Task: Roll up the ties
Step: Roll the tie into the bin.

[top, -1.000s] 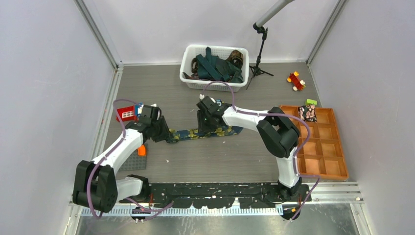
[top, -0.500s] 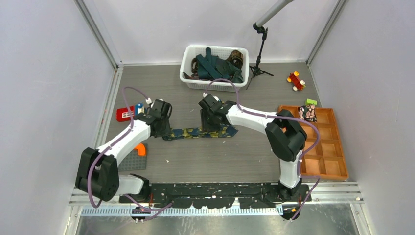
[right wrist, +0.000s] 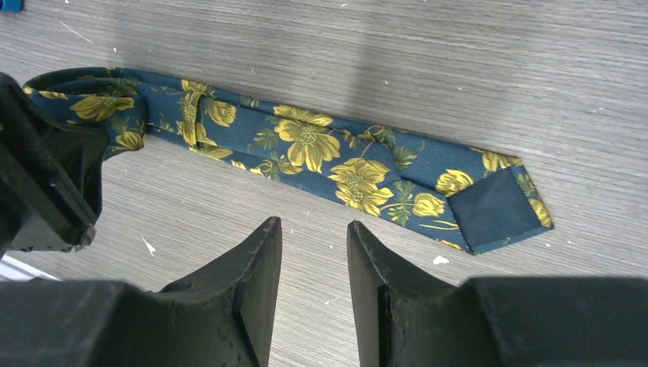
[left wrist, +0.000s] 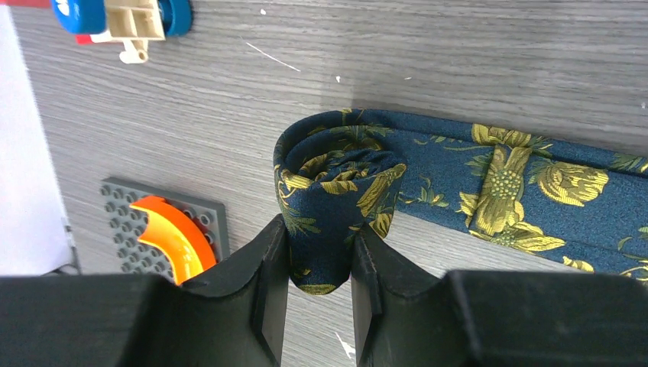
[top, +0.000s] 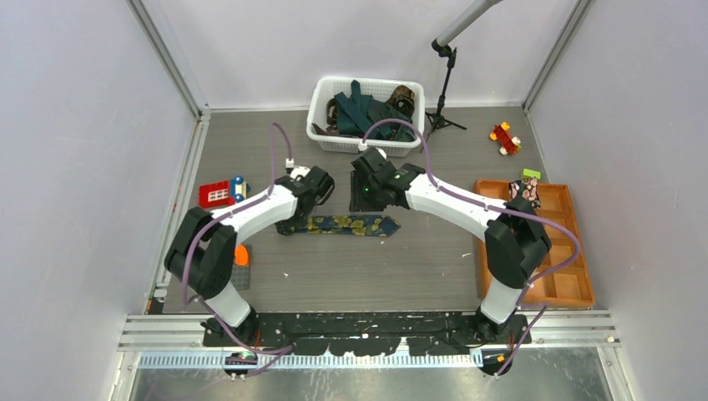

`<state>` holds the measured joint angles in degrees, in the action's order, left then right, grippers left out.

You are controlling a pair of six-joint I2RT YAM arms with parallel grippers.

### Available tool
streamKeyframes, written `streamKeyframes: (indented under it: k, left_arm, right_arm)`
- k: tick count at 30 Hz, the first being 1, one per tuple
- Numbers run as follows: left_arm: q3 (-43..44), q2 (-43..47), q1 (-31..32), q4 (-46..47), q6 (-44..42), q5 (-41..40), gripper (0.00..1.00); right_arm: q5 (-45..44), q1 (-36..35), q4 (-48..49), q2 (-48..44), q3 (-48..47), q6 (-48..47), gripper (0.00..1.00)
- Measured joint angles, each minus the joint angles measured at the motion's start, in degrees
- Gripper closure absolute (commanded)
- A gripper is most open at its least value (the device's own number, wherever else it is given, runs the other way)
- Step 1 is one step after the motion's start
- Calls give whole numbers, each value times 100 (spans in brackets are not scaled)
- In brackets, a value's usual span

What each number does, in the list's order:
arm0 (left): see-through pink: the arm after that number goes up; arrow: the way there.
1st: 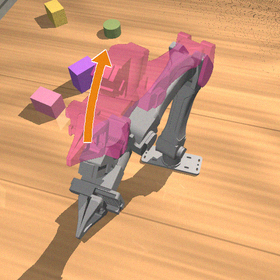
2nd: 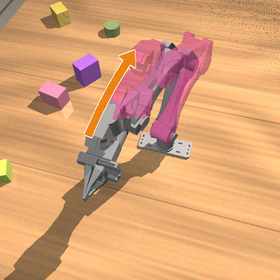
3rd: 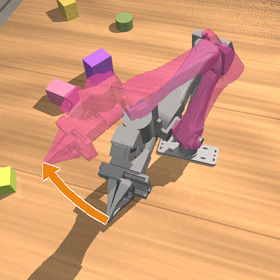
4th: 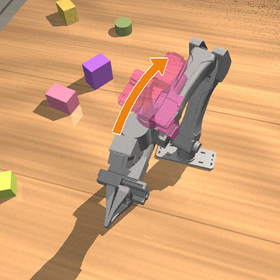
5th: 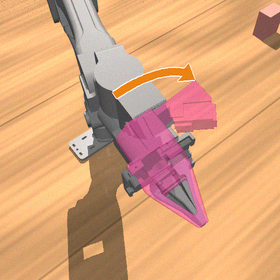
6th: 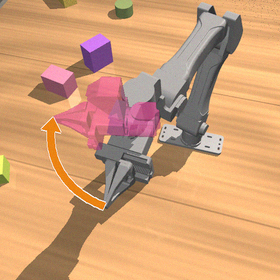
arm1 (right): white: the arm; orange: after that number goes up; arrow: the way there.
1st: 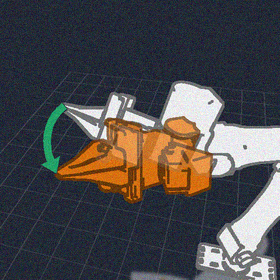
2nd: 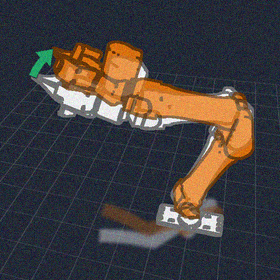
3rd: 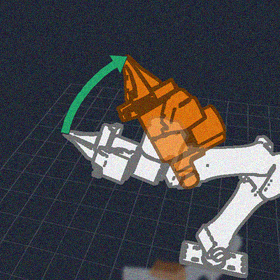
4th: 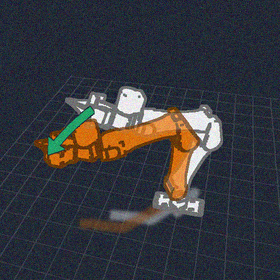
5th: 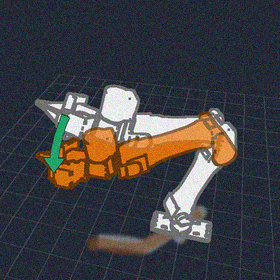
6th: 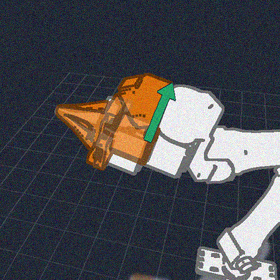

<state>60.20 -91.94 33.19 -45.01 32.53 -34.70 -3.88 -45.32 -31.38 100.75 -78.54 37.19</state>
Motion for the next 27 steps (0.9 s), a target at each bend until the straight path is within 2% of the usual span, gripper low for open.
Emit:
streamKeyframes:
  k: [15,27]
  left_arm:
    - [957,-1384,695,-695,157,-1202,71]
    - [1598,-2017,1102,-846,129,-1290,62]
  right_arm:
    - [-260,210,-122,-713,529,39,58]
    - [-540,295,-273,-1191,662,96,57]
